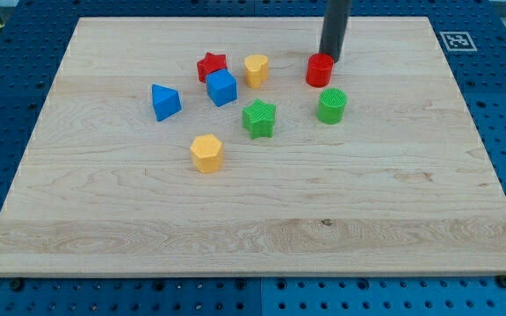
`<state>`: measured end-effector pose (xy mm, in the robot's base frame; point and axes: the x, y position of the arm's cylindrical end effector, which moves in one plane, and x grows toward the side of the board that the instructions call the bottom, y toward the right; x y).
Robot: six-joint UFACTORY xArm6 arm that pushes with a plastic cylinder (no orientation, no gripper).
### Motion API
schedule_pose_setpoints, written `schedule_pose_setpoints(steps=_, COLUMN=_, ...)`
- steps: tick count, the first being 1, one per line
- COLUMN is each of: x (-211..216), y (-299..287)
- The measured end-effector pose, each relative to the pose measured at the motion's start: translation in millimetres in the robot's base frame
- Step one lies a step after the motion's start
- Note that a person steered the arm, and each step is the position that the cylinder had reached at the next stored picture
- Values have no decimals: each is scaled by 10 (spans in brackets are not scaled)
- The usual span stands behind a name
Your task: Slide the green circle left a bit
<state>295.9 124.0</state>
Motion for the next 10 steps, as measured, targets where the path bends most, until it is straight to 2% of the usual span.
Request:
schedule_pose_setpoints(steps=1, x=164, y=264)
schedule_pose_setpoints(steps=2, x=479, y=221)
schedule_pose_setpoints(steps=3, x=518, y=-181)
schedule_pose_setpoints(steps=4, x=525, y=-269)
schedule_pose_setpoints(steps=8, x=1381, y=-191)
schedule_pose_setpoints(steps=10, x=1505, y=-137)
